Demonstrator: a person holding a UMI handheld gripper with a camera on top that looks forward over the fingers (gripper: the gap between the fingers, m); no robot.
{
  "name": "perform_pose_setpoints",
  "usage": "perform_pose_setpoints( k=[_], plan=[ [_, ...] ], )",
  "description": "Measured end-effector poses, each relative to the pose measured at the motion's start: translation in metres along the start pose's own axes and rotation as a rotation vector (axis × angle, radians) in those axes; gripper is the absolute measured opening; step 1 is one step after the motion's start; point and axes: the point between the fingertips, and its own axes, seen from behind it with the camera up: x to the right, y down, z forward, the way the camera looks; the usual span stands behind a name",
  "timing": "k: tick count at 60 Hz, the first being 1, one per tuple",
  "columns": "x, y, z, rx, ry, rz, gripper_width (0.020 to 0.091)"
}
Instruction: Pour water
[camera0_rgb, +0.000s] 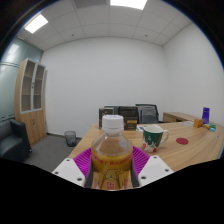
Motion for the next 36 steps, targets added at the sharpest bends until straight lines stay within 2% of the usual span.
perform_pose_setpoints(
  k=[6, 14, 20, 30, 36],
  plan=[
    [-0.003, -0.002, 0.003, 0.007, -0.015, 0.008, 0.0479],
    [-0.011, -0.004, 0.018, -0.038, -0.080, 0.125, 0.0477],
    [-0.012, -0.023, 0.042, -0.048, -0.155, 0.317, 0.0479],
    [0.004, -0.070, 0.087, -0.017, -0.278, 0.817, 0.0477],
    [0.030, -0.082, 0.111, -0.035, -0.279, 1.174, 0.0478]
  ],
)
